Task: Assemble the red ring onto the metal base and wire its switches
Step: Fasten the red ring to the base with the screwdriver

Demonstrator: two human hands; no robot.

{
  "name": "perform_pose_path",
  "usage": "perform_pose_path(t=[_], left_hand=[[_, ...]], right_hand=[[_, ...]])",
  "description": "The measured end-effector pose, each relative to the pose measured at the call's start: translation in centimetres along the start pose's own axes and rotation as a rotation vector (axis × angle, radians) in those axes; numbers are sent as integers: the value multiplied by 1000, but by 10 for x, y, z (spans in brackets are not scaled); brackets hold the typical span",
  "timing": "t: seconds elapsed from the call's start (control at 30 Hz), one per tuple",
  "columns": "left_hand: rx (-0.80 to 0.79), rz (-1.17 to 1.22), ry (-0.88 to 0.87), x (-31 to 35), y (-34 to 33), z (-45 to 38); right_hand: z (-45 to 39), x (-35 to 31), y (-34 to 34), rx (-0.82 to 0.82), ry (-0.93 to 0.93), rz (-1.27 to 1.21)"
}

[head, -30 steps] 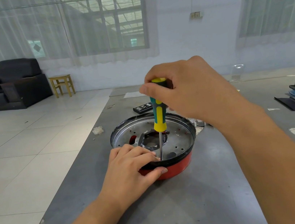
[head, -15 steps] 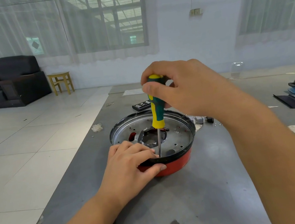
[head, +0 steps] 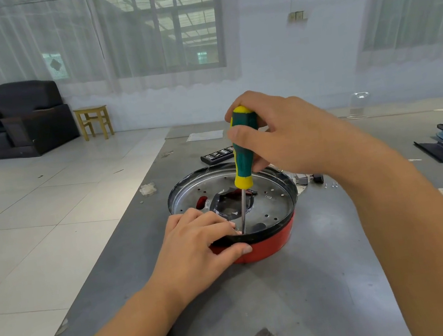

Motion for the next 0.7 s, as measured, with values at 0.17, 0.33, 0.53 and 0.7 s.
perform_pose_path(t=[0.17, 0.33, 0.53, 0.7], left_hand=[[0, -6, 14, -1, -1, -1], [-14, -15, 18, -1, -1, -1], [-14, -22, 19, -1, -1, 0], [-14, -25, 11, -1, -2, 0]], right_hand=[[-1, -1, 0, 65, 6, 112], [-3, -5, -2, 76, 16, 151], [-5, -6, -3, 100, 41, 190], [-4, -5, -5, 130, 71, 195]])
Point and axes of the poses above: each hand's wrist, its own z-axis away from the middle knuckle, its own y-axis out of the back of the hand, x = y × z, the point moved 8 cm from there along -z, towards the middle knuckle, and after that the axes turned 7 degrees about y, right-handed, at the moved point
